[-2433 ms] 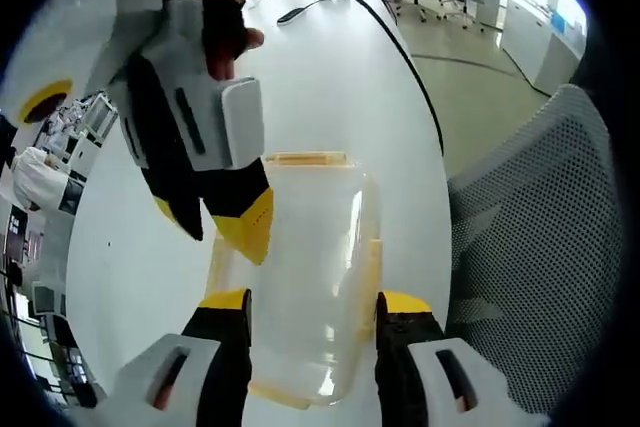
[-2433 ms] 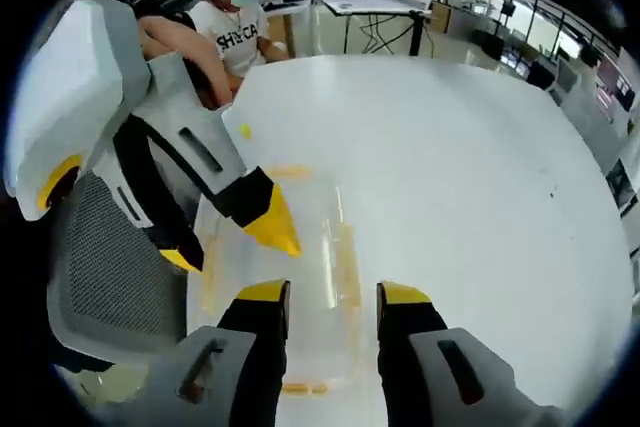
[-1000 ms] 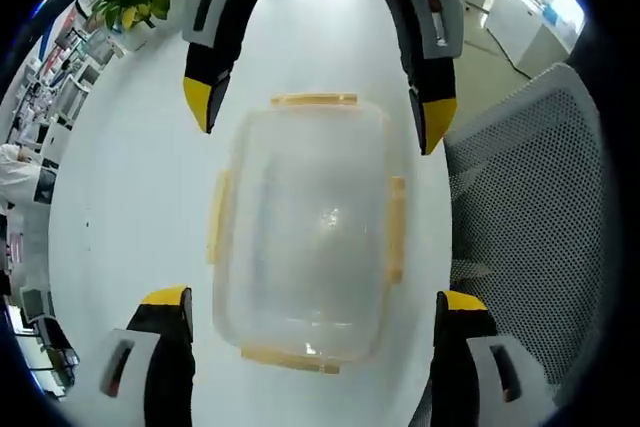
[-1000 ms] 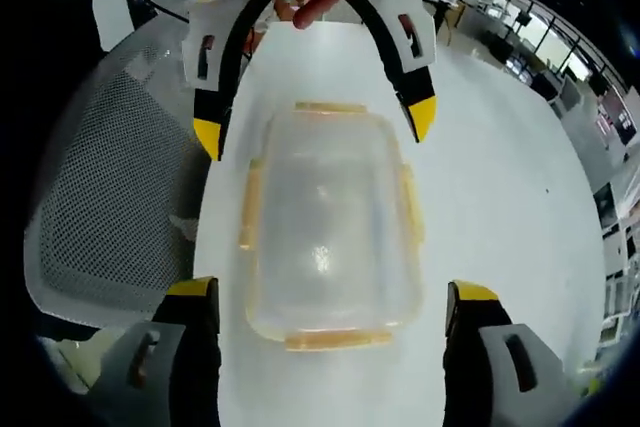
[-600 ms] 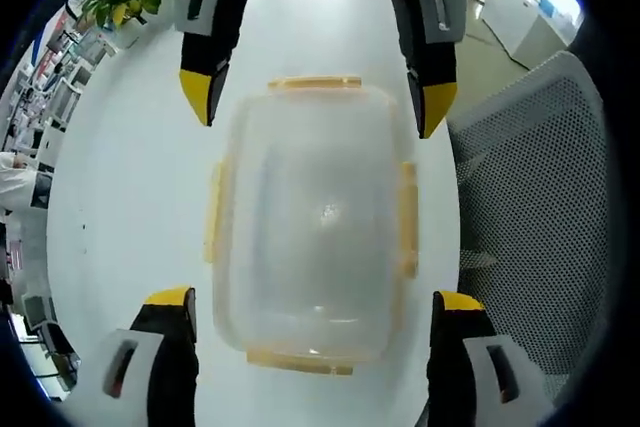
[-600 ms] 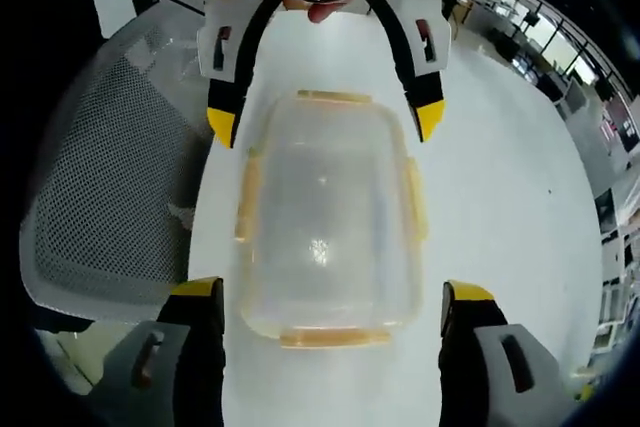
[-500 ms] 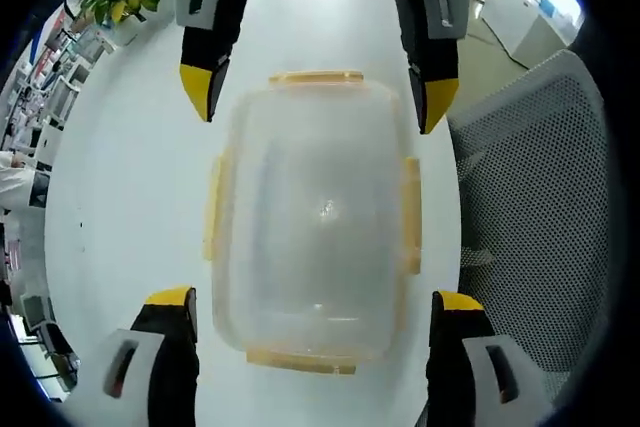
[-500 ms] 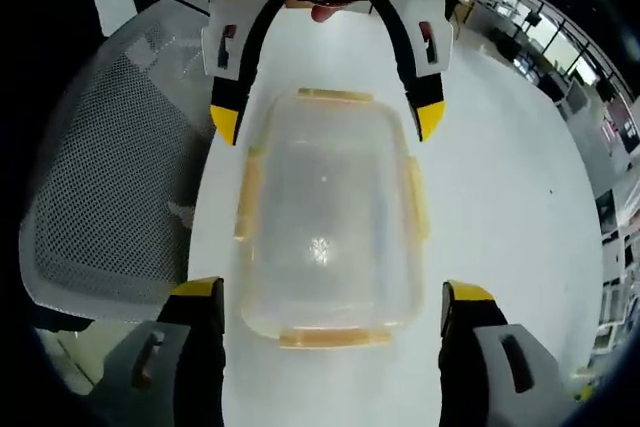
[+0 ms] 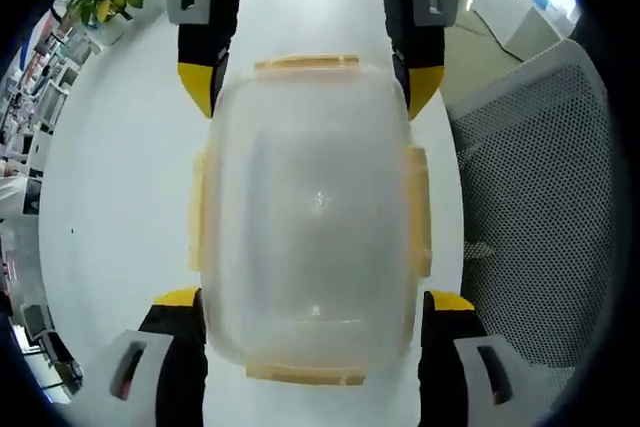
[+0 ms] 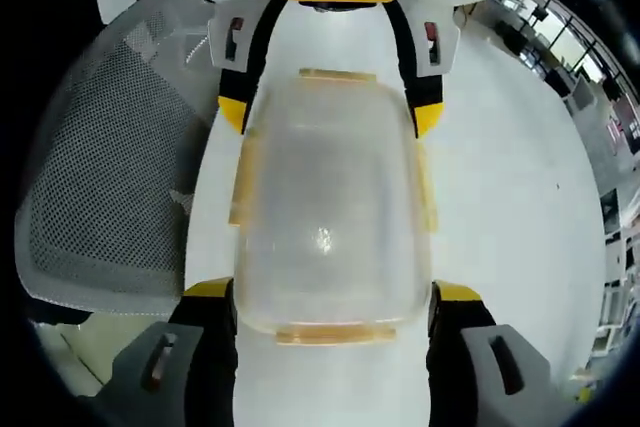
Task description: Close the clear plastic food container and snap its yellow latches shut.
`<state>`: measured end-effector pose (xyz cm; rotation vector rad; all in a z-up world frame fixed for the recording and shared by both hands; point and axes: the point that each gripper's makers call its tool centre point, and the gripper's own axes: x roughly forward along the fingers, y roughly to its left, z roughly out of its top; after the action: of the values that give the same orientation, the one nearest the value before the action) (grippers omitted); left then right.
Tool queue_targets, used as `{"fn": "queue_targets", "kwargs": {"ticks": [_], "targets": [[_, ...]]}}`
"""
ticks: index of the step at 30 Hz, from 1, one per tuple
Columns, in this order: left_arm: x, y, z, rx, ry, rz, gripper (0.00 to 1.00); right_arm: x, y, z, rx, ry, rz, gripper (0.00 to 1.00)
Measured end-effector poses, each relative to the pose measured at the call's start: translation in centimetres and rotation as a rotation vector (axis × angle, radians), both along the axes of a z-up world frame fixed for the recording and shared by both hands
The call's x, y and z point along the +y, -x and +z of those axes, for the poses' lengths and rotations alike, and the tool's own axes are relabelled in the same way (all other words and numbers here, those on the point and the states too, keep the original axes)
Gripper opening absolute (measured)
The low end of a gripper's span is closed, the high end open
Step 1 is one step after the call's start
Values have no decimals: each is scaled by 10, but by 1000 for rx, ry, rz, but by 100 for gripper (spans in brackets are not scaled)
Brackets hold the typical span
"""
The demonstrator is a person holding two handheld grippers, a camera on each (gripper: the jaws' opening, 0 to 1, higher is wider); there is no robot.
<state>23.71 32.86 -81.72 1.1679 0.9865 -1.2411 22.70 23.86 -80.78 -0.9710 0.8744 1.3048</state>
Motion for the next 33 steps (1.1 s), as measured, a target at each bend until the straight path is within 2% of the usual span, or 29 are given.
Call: {"fn": "queue_targets", "kwargs": {"ticks": [11,18,27,33], "targets": [[-1,0,-3,-14,2,34,82,1,0,0,6,-18,-3,75],[-2,0,-2,-20,35,42,82,1,0,0,3,-35,-12,75],[-2,0,-2,-16,29,42,82,2,1,0,-2,-60,-16,75],[8,-1,-3,-18,6,37,82,12,1,-1,-3,-65,-18,75]]}}
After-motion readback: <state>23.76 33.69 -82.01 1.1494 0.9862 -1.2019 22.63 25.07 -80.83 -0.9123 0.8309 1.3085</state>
